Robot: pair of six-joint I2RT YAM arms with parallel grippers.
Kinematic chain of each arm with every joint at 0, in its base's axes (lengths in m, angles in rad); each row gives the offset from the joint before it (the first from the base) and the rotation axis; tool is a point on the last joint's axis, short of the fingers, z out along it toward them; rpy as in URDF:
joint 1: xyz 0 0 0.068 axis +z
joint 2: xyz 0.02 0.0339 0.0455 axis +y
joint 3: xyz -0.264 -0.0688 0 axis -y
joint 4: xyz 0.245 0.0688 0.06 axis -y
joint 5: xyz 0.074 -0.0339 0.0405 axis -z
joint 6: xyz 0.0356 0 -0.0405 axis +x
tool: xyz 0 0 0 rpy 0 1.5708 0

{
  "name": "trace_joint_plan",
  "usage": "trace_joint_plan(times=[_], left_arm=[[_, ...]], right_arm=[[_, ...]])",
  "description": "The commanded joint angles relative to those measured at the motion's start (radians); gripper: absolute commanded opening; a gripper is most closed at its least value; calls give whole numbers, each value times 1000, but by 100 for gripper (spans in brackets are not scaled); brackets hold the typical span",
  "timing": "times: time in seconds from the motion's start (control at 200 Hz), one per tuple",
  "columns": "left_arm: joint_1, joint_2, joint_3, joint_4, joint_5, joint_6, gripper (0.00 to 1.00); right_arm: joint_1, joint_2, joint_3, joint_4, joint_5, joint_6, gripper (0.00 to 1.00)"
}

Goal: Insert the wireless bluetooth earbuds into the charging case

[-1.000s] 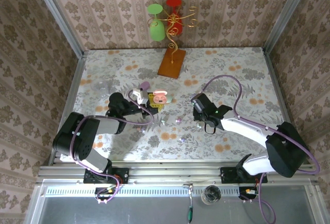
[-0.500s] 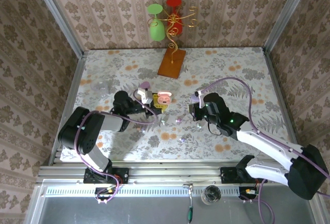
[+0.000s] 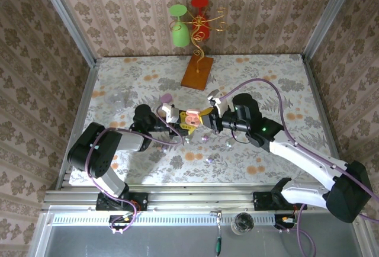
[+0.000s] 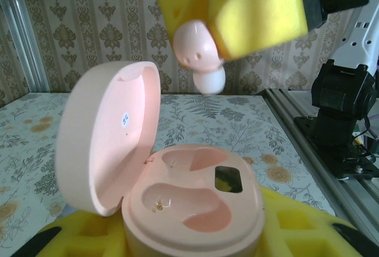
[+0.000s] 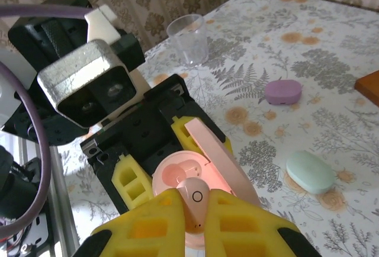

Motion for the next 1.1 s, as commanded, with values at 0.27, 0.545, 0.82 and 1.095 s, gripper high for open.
trace_joint_plan(times=[0.27, 0.545, 0.82, 1.095], left_arm=[[-5, -31, 31, 36, 30, -50, 37], [-6, -40, 27, 35, 42, -55, 37], [-3, -37, 25, 35, 31, -52, 37], [41, -41, 10, 34, 2, -47, 37]], right_arm=[[6, 51, 0, 11, -43, -34, 12], [6, 90, -5, 12, -18, -39, 11], [6, 62, -14, 18, -11, -20, 33], [-7, -52, -62, 75, 32, 40, 47]])
